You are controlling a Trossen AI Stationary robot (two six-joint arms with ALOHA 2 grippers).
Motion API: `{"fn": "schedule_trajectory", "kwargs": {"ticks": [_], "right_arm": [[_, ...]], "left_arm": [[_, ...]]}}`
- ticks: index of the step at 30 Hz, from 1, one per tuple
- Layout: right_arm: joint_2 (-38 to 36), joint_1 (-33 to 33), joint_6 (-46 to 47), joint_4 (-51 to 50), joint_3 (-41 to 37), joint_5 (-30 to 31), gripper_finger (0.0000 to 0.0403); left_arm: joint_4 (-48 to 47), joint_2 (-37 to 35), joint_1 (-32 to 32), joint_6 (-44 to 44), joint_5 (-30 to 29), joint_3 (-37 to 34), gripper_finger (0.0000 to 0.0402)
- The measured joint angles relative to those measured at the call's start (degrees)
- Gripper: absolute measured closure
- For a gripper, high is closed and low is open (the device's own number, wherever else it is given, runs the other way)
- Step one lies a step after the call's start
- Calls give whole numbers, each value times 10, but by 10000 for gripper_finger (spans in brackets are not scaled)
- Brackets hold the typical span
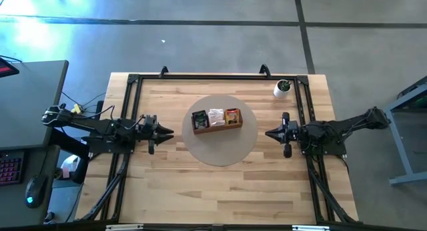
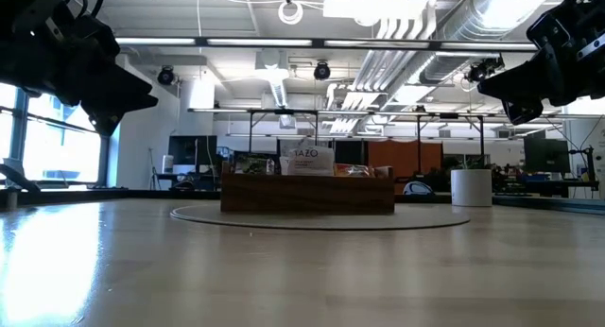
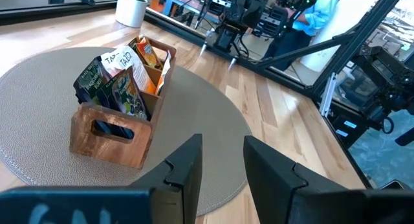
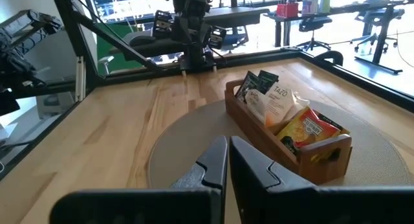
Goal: Pick & Place Tea
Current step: Return to Home Position
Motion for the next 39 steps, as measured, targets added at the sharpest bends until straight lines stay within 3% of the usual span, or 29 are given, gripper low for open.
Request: {"fn": "schedule_trajectory", "kwargs": {"ticks": [39], "right_arm": [[0, 0, 0, 0, 0, 0, 386]], "left_arm": [[0, 0, 0, 0, 0, 0, 289]]}}
